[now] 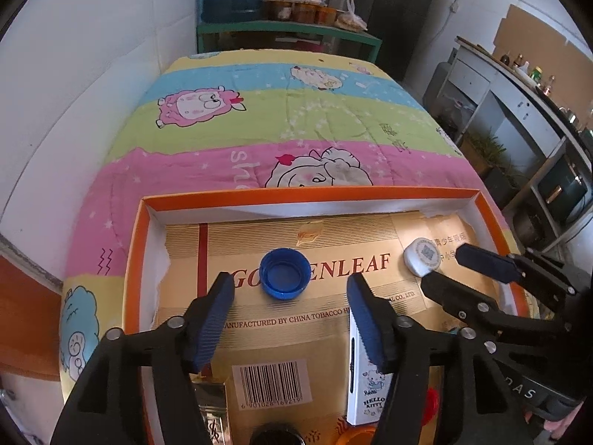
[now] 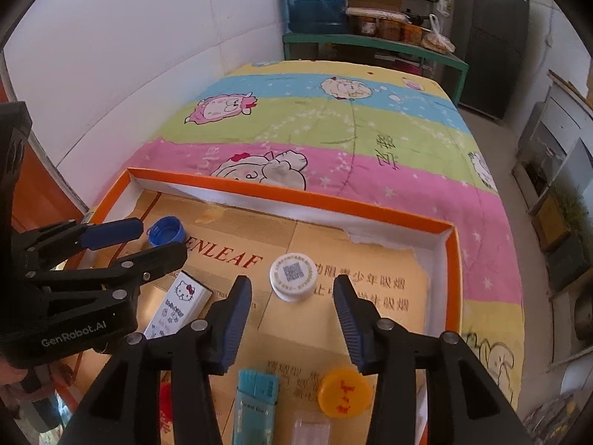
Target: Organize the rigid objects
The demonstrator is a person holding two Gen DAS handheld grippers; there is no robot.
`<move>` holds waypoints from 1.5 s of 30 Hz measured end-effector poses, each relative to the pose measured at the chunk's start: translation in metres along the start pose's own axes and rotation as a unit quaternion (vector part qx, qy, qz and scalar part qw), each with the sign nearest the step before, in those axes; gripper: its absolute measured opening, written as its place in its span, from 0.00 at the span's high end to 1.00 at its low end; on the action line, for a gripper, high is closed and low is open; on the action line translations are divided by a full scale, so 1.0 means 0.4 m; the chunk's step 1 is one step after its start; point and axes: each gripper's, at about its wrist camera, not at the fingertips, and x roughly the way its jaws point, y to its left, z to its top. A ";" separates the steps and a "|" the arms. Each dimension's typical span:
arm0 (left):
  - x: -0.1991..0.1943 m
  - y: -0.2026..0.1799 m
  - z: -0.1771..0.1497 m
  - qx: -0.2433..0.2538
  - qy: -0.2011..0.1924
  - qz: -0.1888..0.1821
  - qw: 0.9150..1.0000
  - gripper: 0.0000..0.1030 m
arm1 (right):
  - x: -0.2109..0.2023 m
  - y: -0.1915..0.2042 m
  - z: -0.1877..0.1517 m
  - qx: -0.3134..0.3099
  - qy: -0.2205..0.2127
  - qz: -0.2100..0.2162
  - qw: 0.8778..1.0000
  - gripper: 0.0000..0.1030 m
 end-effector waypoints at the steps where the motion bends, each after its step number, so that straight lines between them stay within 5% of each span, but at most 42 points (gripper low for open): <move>1: -0.005 -0.001 -0.001 0.000 -0.002 0.001 1.000 0.35 | -0.005 -0.001 -0.005 0.004 -0.002 0.000 1.000 0.56; 17: -0.141 -0.024 -0.063 0.001 -0.047 0.001 0.999 0.35 | -0.136 0.009 -0.072 0.063 -0.062 -0.030 0.996 0.55; 45: -0.348 -0.047 -0.195 -0.005 -0.113 0.017 0.993 0.35 | -0.317 0.074 -0.153 0.066 -0.123 -0.047 0.989 0.55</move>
